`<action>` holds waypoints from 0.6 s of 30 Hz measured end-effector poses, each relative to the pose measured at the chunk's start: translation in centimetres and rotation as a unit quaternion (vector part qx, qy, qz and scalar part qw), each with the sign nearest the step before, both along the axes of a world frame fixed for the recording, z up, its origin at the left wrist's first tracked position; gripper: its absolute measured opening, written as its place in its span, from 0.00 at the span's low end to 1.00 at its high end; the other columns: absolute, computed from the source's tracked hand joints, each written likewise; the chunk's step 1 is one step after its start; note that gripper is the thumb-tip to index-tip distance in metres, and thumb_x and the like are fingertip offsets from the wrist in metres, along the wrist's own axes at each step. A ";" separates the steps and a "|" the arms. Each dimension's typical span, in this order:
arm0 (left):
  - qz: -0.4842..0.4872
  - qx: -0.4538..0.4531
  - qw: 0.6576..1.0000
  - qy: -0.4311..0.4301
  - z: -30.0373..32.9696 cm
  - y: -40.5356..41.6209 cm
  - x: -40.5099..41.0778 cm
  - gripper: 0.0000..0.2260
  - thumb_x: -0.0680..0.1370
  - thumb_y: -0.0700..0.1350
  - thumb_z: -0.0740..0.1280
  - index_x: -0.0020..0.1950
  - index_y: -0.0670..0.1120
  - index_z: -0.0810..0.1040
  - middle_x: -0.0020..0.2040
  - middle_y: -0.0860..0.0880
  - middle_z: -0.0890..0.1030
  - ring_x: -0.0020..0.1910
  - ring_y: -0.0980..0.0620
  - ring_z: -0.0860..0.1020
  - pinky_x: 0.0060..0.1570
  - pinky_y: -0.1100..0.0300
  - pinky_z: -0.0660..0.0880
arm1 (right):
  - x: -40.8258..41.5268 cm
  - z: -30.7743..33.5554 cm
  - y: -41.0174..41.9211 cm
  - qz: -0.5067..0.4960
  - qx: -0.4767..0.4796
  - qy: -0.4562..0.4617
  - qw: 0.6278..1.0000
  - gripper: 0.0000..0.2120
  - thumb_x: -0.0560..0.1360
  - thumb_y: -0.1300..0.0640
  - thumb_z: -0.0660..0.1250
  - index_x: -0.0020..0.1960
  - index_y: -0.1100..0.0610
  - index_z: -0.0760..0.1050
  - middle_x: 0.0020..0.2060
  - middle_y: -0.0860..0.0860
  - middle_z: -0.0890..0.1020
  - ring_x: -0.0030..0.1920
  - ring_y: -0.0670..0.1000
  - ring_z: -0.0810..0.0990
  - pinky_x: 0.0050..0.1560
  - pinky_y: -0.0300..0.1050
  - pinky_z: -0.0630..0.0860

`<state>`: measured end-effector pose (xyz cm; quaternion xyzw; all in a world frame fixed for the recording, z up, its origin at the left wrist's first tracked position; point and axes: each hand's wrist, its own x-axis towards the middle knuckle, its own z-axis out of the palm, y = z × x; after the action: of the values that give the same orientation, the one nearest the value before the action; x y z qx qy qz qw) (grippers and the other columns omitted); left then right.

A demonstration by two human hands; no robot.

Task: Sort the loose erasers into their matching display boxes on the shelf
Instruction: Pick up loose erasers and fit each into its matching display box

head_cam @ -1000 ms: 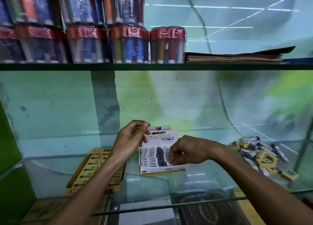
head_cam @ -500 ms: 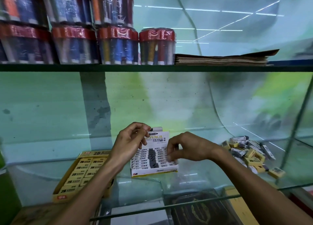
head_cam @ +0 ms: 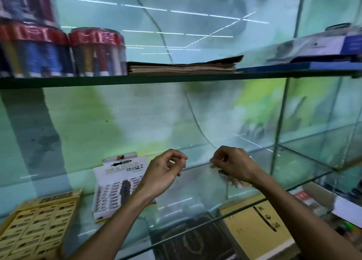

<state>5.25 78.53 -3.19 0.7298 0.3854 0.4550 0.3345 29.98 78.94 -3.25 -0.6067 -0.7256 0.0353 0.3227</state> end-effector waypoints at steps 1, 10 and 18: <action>0.000 -0.003 1.000 0.005 -0.1 0.2 1.0 0.04 0.79 0.43 0.67 0.49 0.50 0.80 0.42 0.50 0.83 0.34 0.57 0.79 0.37 0.64 0.73 | 0.7 -0.1 0.4 -0.023 -0.011 -0.006 1.000 0.04 0.73 0.51 0.71 0.45 0.49 0.77 0.38 0.42 0.80 0.39 0.41 0.77 0.39 0.32 0.71; 0.016 -0.005 0.999 0.040 -0.7 1.3 5.1 0.02 0.79 0.46 0.68 0.49 0.53 0.80 0.43 0.55 0.82 0.34 0.61 0.79 0.36 0.66 0.74 | 0.8 -0.1 3.1 0.004 -0.049 -0.172 0.984 0.13 0.74 0.54 0.68 0.58 0.47 0.77 0.56 0.51 0.77 0.57 0.54 0.75 0.50 0.47 0.72; 0.026 -0.026 0.999 0.011 -0.3 2.0 4.3 0.03 0.79 0.45 0.68 0.50 0.53 0.80 0.46 0.53 0.81 0.35 0.58 0.80 0.39 0.62 0.74 | -0.8 0.5 4.9 0.022 -0.080 -0.288 0.954 0.12 0.78 0.60 0.65 0.61 0.54 0.77 0.58 0.53 0.77 0.59 0.54 0.76 0.47 0.44 0.68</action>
<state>9.54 80.54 -3.53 0.7160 0.4193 0.4450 0.3369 29.23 83.82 -2.74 -0.5991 -0.7956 -0.0759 0.0492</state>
